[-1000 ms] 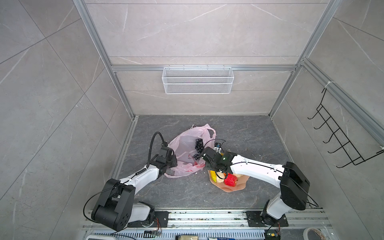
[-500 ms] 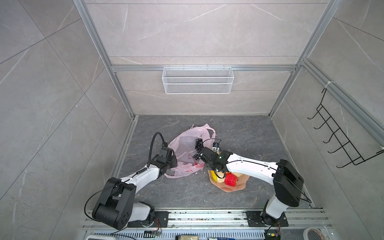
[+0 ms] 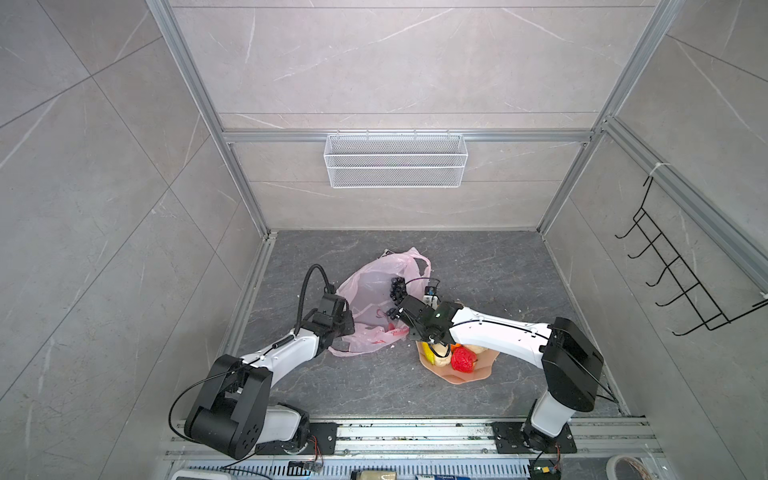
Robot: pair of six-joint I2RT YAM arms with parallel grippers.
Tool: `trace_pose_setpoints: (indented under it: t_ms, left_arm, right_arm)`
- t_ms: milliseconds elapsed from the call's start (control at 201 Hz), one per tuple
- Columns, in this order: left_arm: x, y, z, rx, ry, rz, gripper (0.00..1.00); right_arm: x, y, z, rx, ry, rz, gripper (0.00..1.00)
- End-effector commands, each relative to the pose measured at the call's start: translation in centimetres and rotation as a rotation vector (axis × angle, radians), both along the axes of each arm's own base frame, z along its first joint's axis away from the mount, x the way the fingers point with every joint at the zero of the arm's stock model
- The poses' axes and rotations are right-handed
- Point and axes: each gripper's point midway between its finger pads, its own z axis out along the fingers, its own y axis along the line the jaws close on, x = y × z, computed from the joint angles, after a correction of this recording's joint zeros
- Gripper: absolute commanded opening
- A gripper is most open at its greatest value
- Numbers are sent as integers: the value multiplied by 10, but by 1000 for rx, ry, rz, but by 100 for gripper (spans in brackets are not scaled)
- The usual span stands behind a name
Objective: Take the fake fruits out of the plastic bag
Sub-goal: 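Lower the banana into the bowl and open the right gripper, then move the right gripper back over the bag opening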
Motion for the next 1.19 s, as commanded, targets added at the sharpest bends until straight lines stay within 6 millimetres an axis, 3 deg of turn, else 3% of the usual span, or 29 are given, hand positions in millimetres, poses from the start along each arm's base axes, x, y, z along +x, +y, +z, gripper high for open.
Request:
trace_pose_setpoints:
  t_ms: [0, 508, 881, 976, 1190]
  left_arm:
    - [10, -2, 12, 14, -34, -11, 0]
    - [10, -1, 14, 15, -39, -10, 0]
    - [8, 10, 27, 39, -101, 26, 0]
    - [6, 24, 33, 79, -122, 85, 0]
    - [-14, 84, 42, 116, -158, 351, 0]
  right_arm:
    - [0, -3, 9, -22, -17, 6, 43]
    - [-3, 1, 25, 9, -43, 34, 49]
    - [3, 20, 88, 156, -193, 168, 56]
    - [6, 29, 94, 169, -207, 203, 57]
    - [21, 70, 97, 214, -195, 276, 57]
